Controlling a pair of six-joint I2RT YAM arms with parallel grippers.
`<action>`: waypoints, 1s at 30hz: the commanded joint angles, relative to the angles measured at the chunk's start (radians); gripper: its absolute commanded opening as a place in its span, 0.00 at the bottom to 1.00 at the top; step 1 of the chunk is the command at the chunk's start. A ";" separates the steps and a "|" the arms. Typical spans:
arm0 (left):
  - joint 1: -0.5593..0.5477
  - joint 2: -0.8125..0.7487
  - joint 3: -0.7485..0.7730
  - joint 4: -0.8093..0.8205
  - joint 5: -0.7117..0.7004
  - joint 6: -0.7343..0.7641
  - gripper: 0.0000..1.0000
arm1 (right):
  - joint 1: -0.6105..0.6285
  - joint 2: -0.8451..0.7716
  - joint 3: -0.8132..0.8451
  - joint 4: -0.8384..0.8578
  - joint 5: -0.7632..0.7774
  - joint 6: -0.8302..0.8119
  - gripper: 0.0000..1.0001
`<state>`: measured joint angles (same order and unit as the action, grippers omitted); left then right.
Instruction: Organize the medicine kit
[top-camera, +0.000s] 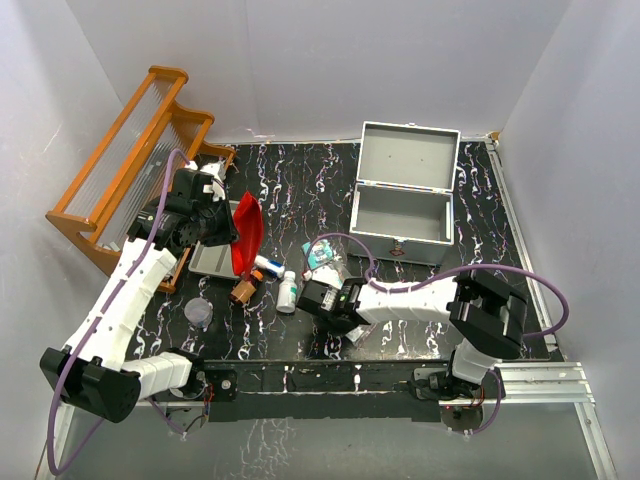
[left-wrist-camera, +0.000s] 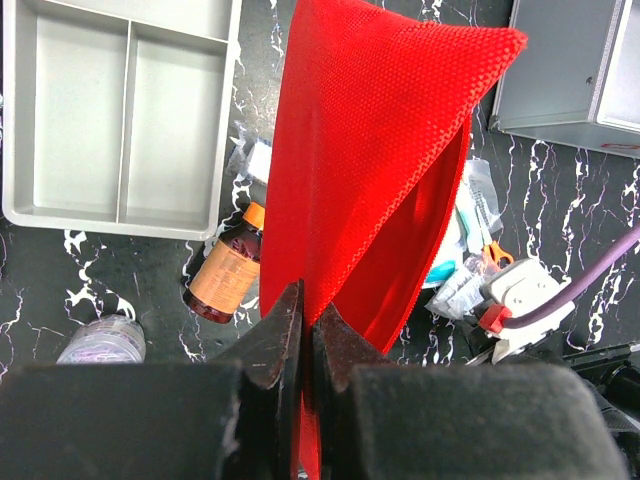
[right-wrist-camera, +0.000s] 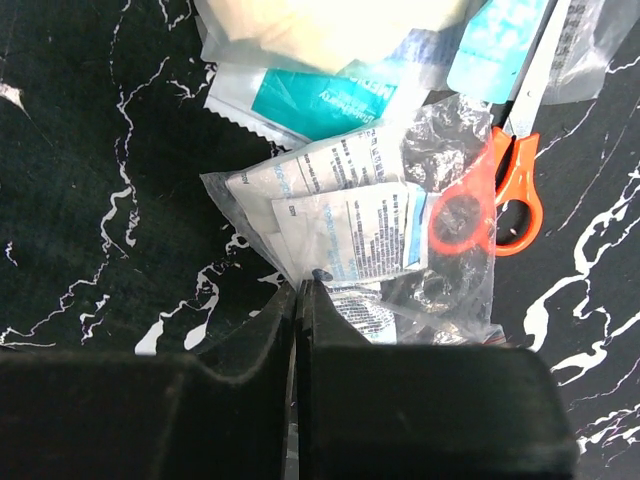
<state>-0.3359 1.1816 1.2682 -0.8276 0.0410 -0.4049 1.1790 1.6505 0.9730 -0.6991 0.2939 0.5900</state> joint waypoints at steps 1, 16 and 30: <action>0.001 -0.027 0.037 -0.012 0.013 -0.005 0.00 | 0.001 -0.041 0.021 0.024 0.051 0.061 0.00; -0.002 -0.019 -0.015 0.065 0.185 -0.023 0.00 | -0.022 -0.418 -0.102 0.265 0.116 0.365 0.00; -0.001 -0.011 -0.134 0.275 0.414 -0.135 0.00 | -0.047 -0.598 -0.053 0.572 0.161 0.362 0.00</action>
<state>-0.3359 1.1843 1.1496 -0.6281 0.3653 -0.5030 1.1366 1.0721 0.8490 -0.2913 0.4152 0.9703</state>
